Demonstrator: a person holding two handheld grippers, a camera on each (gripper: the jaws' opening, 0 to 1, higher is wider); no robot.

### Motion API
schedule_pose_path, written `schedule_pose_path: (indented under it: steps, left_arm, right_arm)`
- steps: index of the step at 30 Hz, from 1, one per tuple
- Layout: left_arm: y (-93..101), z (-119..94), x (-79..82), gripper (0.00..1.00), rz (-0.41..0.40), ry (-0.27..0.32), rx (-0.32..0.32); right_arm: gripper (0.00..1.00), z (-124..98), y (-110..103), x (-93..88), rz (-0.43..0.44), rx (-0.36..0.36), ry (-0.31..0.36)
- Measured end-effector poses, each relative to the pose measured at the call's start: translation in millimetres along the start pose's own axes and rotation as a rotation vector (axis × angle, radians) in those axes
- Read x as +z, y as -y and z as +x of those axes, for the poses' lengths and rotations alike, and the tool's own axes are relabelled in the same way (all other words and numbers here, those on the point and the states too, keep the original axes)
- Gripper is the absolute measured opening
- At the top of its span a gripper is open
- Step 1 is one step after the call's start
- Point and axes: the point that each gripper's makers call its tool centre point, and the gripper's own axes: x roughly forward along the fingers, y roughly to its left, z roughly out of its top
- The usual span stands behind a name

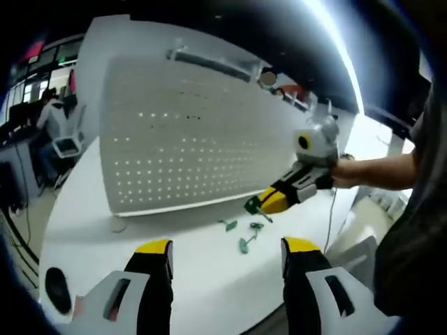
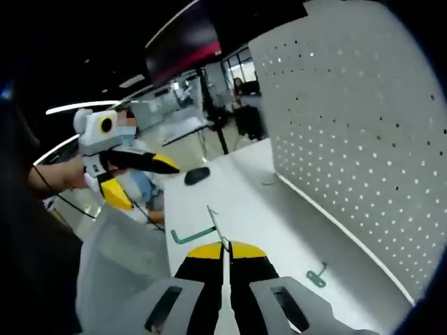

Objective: Insert the hook assembly into the mounting plate slot until the hook locks in place.

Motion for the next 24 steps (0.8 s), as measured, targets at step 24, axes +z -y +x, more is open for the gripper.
schedule_pose_path:
  steps: [24]
  left_arm:
    - [47.5, 18.1, 28.2, 0.31, -0.07, 0.052, -0.256]
  right_arm:
    - [0.0, -5.8, -56.8, 17.7, 0.133, 0.295, 0.164]
